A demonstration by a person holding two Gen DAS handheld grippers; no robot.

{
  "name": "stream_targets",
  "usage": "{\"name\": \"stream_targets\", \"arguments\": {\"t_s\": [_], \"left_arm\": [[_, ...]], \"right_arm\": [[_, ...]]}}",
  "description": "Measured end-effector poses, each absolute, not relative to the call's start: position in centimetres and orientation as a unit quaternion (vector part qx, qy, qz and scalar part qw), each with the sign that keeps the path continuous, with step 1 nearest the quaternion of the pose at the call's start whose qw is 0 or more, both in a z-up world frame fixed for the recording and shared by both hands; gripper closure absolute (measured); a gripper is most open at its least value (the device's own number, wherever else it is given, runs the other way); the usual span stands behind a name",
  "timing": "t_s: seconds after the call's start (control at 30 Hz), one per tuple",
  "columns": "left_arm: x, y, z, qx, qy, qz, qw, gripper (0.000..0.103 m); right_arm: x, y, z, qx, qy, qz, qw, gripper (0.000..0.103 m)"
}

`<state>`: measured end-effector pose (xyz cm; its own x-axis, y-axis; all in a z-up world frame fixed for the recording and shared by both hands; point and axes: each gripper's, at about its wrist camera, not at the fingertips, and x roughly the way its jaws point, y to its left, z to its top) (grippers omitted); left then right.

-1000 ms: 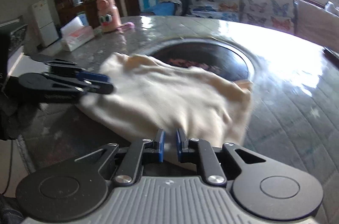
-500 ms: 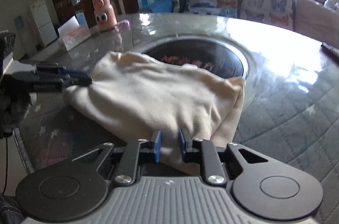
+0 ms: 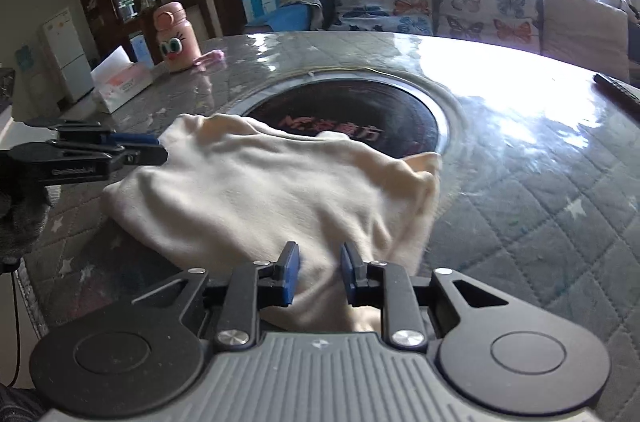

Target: Fold clothes

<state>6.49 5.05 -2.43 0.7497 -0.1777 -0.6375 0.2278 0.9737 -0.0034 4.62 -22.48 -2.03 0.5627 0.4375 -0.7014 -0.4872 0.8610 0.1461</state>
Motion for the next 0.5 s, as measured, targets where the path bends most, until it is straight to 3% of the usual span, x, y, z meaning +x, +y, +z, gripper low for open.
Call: {"name": "stream_targets", "arguments": {"t_s": [0.5], "left_arm": [[9.8, 4.6, -2.2, 0.032, 0.336, -0.112, 0.935, 0.078]], "right_arm": [[10.1, -21.4, -2.2, -0.031, 0.368, 0.244, 0.897, 0.083]]}}
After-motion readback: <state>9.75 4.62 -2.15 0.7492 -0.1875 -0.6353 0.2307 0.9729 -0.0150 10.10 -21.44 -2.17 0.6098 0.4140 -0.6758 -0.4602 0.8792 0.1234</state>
